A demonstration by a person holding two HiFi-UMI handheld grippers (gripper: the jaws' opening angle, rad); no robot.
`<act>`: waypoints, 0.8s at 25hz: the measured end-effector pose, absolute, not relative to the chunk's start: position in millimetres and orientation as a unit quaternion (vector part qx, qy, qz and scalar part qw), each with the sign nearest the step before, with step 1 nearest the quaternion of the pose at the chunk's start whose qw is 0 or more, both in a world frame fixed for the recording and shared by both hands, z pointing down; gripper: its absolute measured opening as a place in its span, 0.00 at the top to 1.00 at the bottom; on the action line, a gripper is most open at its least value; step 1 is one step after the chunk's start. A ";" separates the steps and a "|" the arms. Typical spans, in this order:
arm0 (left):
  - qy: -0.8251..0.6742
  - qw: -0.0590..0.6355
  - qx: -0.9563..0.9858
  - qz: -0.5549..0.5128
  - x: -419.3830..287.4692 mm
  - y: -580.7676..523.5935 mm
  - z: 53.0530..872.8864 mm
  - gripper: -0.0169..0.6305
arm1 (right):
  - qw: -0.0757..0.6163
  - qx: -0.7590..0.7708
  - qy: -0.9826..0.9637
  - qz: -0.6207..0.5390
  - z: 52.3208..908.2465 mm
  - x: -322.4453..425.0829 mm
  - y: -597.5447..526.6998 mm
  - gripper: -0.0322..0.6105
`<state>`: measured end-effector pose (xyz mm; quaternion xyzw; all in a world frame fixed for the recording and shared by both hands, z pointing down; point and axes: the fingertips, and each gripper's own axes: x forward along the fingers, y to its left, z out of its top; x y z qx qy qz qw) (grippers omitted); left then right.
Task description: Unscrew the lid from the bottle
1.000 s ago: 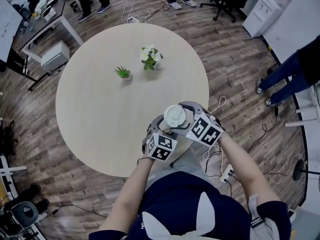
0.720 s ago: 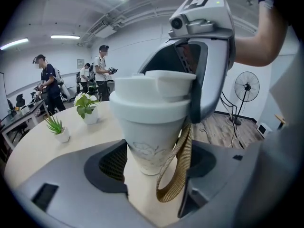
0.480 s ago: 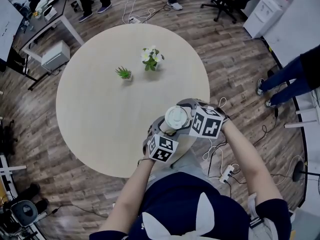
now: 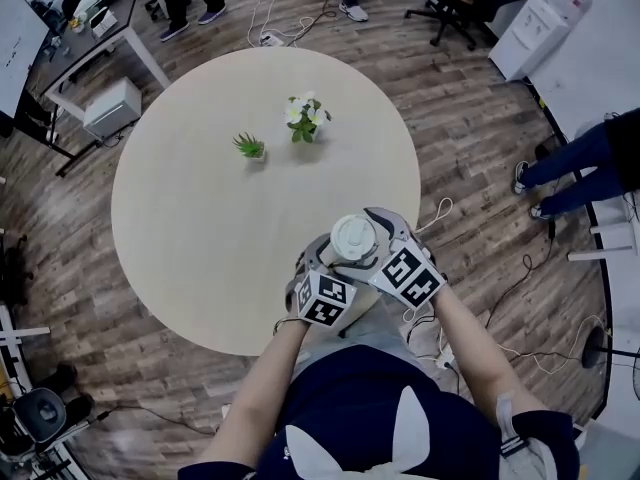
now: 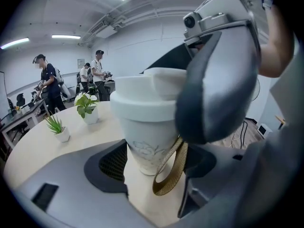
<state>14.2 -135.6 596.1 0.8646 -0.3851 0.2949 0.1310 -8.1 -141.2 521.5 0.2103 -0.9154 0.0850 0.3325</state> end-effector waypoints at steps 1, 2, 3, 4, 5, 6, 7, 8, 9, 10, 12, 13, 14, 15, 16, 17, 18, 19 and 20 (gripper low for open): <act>-0.385 0.131 0.865 0.295 14.0 -135.4 596.9 0.46 | 0.324 0.229 -0.913 0.092 523.2 -7.5 -142.5 0.16; -0.385 0.131 0.865 0.295 13.7 -135.4 597.7 0.46 | 0.317 0.245 -0.911 0.100 525.2 -7.3 -143.6 0.17; -0.385 0.131 0.865 0.295 13.3 -135.5 598.2 0.46 | 0.312 0.257 -0.908 0.106 527.4 -7.3 -144.6 0.18; -0.385 0.131 0.865 0.294 13.0 -135.8 598.5 0.46 | 0.308 0.266 -0.907 0.110 529.8 -7.4 -145.7 0.18; -0.385 0.131 0.865 0.294 12.8 -136.0 598.6 0.46 | 0.307 0.273 -0.905 0.112 532.4 -7.6 -146.7 0.19; -0.385 0.131 0.865 0.294 12.6 -136.2 598.6 0.46 | 0.307 0.279 -0.903 0.113 535.3 -7.4 -147.5 0.19; -0.385 0.131 0.865 0.294 12.5 -136.3 598.6 0.46 | 0.309 0.284 -0.900 0.113 538.0 -6.7 -148.4 0.20; -0.386 0.131 0.865 0.294 12.5 -136.2 598.6 0.46 | 0.311 0.292 -0.897 0.113 540.2 -5.1 -149.3 0.21; -0.386 0.131 0.865 0.294 12.6 -136.1 598.5 0.46 | 0.312 0.298 -0.895 0.114 541.6 -3.6 -150.1 0.23; -0.386 0.131 0.864 0.294 13.0 -135.9 598.3 0.46 | 0.310 0.302 -0.894 0.113 541.4 -3.1 -150.6 0.24; -0.386 0.132 0.864 0.294 14.2 -135.4 597.6 0.46 | 0.308 0.305 -0.895 0.108 539.5 -3.1 -150.3 0.24; -0.387 0.132 0.864 0.294 14.7 -135.3 597.0 0.46 | 0.309 0.307 -0.894 0.103 539.1 -2.9 -149.9 0.25; -0.387 0.132 0.864 0.294 15.0 -135.4 596.4 0.46 | 0.311 0.309 -0.894 0.098 538.8 -2.6 -150.0 0.25; -0.387 0.133 0.864 0.294 15.1 -135.7 596.1 0.46 | 0.312 0.310 -0.893 0.094 538.6 -2.5 -150.3 0.25; -0.387 0.133 0.864 0.293 15.0 -135.9 595.9 0.46 | 0.312 0.311 -0.893 0.092 538.4 -2.5 -150.7 0.25; -0.387 0.133 0.864 0.293 15.0 -135.8 596.0 0.46 | 0.311 0.311 -0.893 0.091 538.4 -2.5 -150.8 0.25; -0.387 0.133 0.864 0.293 15.3 -135.5 596.2 0.46 | 0.310 0.310 -0.894 0.091 538.6 -2.3 -150.4 0.25; -0.387 0.133 0.864 0.292 15.7 -135.0 596.3 0.46 | 0.309 0.308 -0.895 0.091 538.8 -2.0 -149.7 0.25; -0.387 0.133 0.864 0.291 16.0 -134.5 596.3 0.46 | 0.307 0.306 -0.897 0.090 538.8 -1.8 -149.0 0.25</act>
